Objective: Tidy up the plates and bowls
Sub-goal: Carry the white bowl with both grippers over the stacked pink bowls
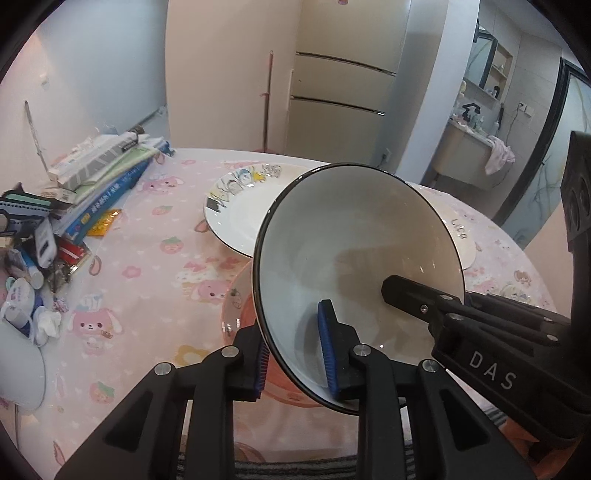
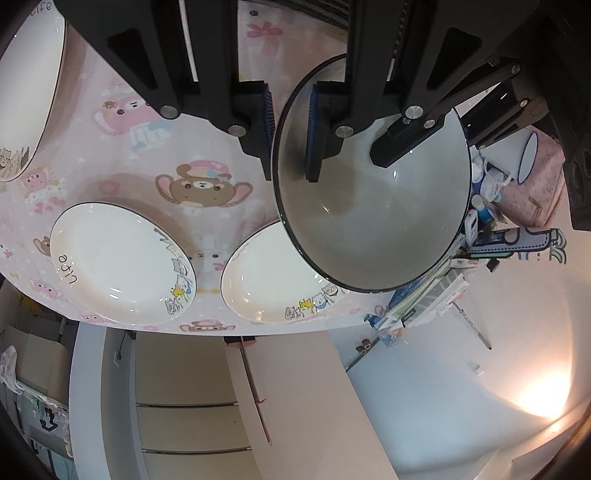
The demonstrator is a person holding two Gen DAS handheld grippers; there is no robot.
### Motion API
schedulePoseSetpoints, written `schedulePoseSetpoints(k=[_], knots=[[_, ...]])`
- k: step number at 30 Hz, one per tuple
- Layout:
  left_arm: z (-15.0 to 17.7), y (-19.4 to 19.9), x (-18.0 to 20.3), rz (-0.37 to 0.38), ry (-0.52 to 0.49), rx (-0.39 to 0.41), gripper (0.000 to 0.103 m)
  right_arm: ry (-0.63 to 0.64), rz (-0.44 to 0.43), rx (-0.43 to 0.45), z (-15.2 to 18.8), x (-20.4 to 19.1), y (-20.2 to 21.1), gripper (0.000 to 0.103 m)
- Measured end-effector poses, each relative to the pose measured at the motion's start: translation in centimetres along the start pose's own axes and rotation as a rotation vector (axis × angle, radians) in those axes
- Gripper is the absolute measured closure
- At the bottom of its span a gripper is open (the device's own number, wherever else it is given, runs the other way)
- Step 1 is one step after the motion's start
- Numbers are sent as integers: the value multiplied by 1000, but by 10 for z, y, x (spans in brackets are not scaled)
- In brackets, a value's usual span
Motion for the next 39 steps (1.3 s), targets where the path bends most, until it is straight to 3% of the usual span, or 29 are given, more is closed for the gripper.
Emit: schedulePoseSetpoints(k=[5, 9, 14, 18, 22, 35, 39], knots=[[4, 1, 4, -73, -19, 57, 77, 16, 30, 11, 1, -2, -4, 87], [6, -2, 2, -80, -19, 82, 77, 26, 54, 16, 2, -3, -5, 87], [8, -5, 5, -152, -72, 125, 77, 15, 35, -8, 2, 0, -12, 87], [9, -11, 0, -136, -55, 115, 77, 34, 64, -6, 3, -3, -16, 86], [11, -11, -1, -190, -58, 128, 77, 41, 93, 9, 5, -6, -15, 87], [13, -15, -6, -248, -51, 127, 77, 104, 179, 50, 8, -14, -14, 87], [13, -15, -8, -232, -36, 129, 77, 120, 208, 76, 7, -15, -13, 88]])
Point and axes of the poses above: each gripper's, at about its wrist camera, not at the fingertips, and y roughly against the way its jaws point, x to its right, z to its underside, the point moved 7 cm from there along -y, roughly the way its jaws point, and after that the axes turned 12 degrees about -x, right-handed, at the moved point
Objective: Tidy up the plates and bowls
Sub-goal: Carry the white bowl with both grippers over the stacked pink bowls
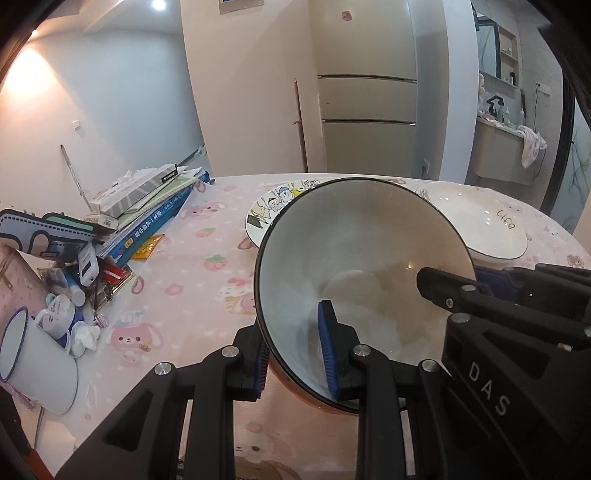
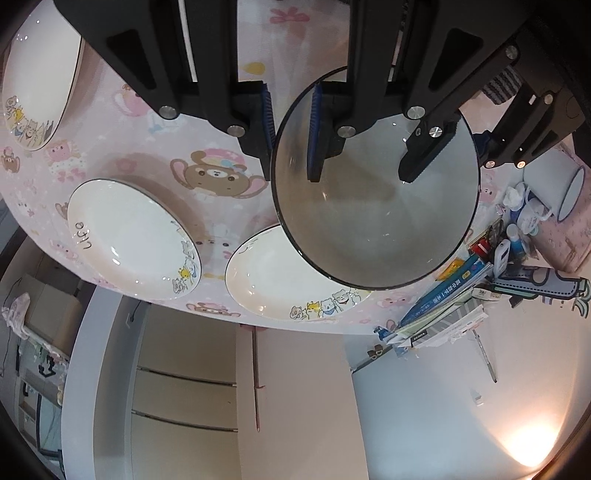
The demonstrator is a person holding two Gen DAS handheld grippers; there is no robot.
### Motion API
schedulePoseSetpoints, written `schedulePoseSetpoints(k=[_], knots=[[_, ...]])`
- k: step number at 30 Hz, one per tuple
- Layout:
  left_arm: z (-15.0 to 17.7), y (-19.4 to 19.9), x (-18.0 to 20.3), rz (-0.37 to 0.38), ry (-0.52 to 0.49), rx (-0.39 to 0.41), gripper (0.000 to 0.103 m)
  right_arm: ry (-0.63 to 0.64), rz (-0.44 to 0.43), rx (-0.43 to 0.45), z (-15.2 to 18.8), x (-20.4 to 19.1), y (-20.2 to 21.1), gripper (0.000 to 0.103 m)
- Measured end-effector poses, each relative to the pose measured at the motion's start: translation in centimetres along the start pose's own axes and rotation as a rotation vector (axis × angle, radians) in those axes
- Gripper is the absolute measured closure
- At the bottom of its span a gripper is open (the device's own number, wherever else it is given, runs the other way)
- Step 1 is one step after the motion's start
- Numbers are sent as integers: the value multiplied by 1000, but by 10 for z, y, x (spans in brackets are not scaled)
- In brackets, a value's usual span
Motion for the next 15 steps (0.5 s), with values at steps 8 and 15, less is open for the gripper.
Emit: schedulePoseSetpoints(k=[8, 15], knots=[[0, 0, -2, 50, 25, 15, 76, -3, -35, 47, -4, 1, -1, 88], [-2, 0, -10, 147, 75, 17, 71, -22, -62, 46, -5, 2, -1, 90]])
Point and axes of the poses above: each gripper's, at about its wrist camera, not at the fingertips, and y roughly against the way its jaws point, x to its right, z to its underside, the point moved 7 cm from there along -y, roughly the way its jaws point, and after that the axes turned 12 degrees about -x, right-handed, at the moved point
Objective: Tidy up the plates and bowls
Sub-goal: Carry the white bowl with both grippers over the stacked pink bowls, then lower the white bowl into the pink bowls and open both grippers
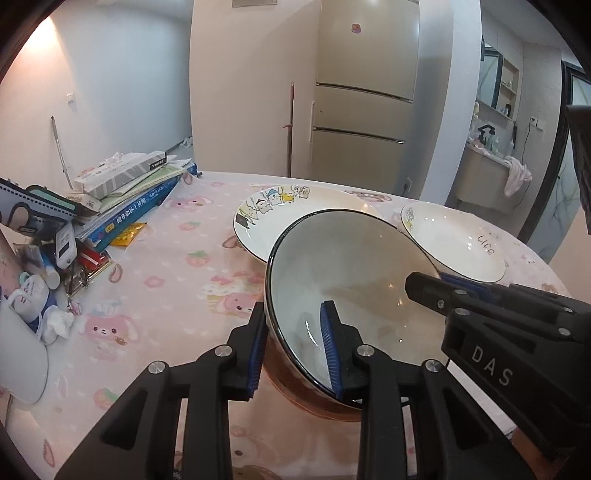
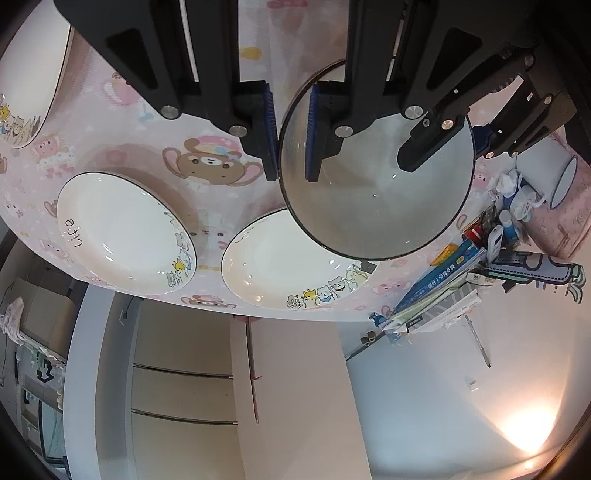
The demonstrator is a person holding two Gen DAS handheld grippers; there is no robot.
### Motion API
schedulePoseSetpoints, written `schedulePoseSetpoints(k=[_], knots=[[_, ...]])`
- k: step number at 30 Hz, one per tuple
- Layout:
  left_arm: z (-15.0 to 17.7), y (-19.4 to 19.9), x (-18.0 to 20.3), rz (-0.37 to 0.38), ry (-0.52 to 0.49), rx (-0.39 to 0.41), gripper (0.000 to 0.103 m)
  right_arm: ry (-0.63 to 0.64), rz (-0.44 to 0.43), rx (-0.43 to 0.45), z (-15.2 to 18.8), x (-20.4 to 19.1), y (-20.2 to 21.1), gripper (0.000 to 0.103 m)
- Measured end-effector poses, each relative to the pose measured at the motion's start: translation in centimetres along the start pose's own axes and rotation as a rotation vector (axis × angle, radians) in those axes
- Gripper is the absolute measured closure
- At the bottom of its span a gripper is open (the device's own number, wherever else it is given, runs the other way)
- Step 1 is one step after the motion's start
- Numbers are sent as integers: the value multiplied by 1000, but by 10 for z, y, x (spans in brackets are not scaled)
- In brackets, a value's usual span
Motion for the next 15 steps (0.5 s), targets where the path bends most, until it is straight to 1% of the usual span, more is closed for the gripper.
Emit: schedulePoseSetpoints(k=[4, 6, 7, 8, 10, 11, 13, 15], knots=[[0, 0, 1, 5, 1, 1, 70, 8, 27, 8, 0, 1, 0, 95], [0, 2, 0, 16, 10, 8, 70, -3, 8, 1, 0, 3, -1, 95], [0, 4, -1, 22, 19, 16, 71, -8, -1, -5, 0, 4, -2, 95], [0, 5, -4, 15, 30, 22, 76, -12, -12, -8, 0, 5, -2, 95], [1, 6, -9, -1, 41, 23, 84, -9, -27, 0, 0, 4, 1, 96], [0, 6, -13, 9, 63, 22, 86, -6, -34, 4, 0, 3, 3, 96], [0, 9, -21, 57, 98, 25, 87, -3, -54, 8, -1, 1, 6, 97], [-1, 11, -26, 87, 116, 26, 88, 2, -59, 5, -2, -1, 7, 97]])
Point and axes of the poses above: each gripper's, at about its wrist camera, not at the fingertips, and y roughly against the way its jaws point, x to its right, z to its underside, the point moved 7 cm from there along -y, roughly the way its jaws point, and after that the axes turned 12 degrees about -x, right-handed, at the moved point
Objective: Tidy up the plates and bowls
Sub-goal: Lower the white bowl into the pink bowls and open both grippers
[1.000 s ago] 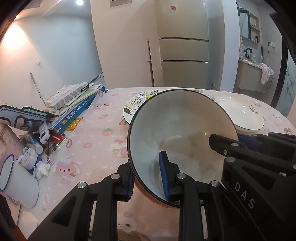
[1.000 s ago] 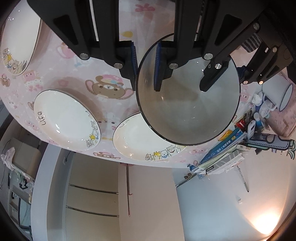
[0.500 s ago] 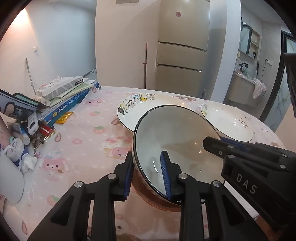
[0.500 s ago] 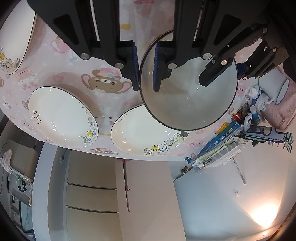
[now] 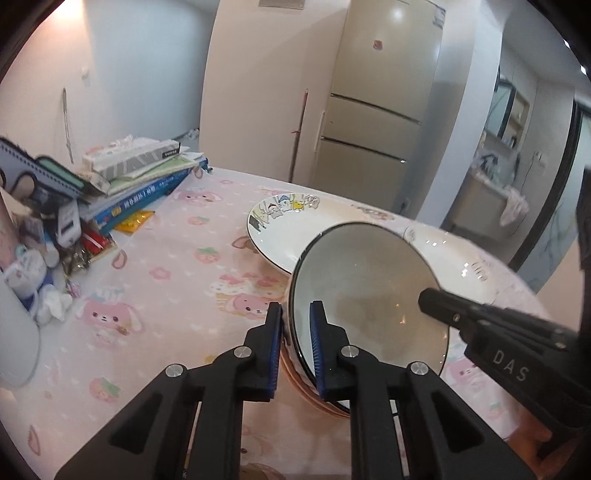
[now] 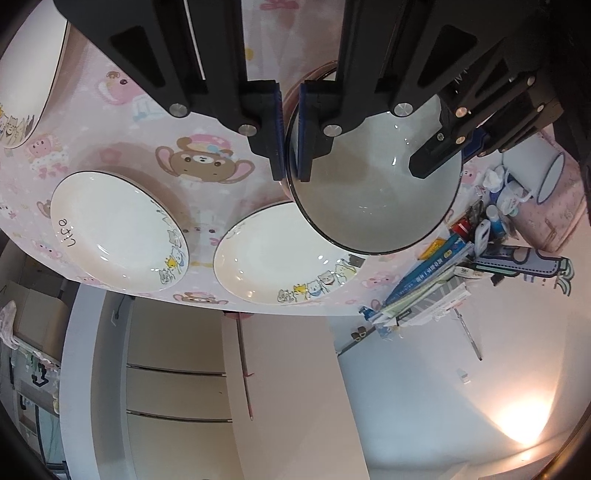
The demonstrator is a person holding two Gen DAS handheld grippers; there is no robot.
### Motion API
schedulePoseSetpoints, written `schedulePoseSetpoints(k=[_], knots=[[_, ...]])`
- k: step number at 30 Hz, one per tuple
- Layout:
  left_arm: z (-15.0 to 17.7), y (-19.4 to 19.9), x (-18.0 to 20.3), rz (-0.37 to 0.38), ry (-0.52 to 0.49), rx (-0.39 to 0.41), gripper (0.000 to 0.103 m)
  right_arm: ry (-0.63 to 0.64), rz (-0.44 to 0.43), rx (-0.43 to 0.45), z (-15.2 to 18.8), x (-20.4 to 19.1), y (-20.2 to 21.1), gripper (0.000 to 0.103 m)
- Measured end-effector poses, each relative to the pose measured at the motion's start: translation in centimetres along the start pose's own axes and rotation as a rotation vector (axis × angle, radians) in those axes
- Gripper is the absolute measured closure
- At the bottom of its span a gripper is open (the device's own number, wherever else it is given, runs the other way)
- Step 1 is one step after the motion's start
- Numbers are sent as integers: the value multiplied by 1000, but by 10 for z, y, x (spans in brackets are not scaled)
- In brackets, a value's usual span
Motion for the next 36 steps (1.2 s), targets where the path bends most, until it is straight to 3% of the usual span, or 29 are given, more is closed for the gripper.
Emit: schedulePoseSetpoints(k=[7, 10, 12, 16, 22, 24, 26, 27, 36], knots=[[0, 7, 9, 31, -30, 20, 89, -45, -12, -29, -1, 7, -2, 97], [4, 3, 21, -16, -81, 16, 89, 9, 63, -15, 0, -1, 1, 98], [3, 5, 18, -35, -63, 30, 89, 17, 82, -3, 1, -3, 2, 98], [-2, 17, 8, 12, -24, 78, 89, -13, 32, -21, -1, 4, 2, 98], [-3, 23, 17, 24, -62, 100, 89, -15, 7, -28, -1, 5, 4, 97], [-3, 22, 18, 12, -68, 97, 81, -6, 20, -39, -1, 4, 3, 97], [-2, 19, 13, -3, -50, 86, 52, -11, 23, -52, 1, 3, 2, 97], [-3, 18, 11, -2, -39, 84, 48, -10, 25, -52, 1, 3, 1, 97], [-2, 12, -5, 9, 36, 52, 46, -28, -18, -64, 0, 9, -8, 97]])
Point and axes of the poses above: each gripper's, at about its wrist camera, not at the fingertips, and y roughly against the way its jaws point, x to its right, z to its underside, the point moved 7 cm from there along -y, roughly the way its jaws point, and after that the axes turned 12 degrees about -x, right-handed, at the moved point
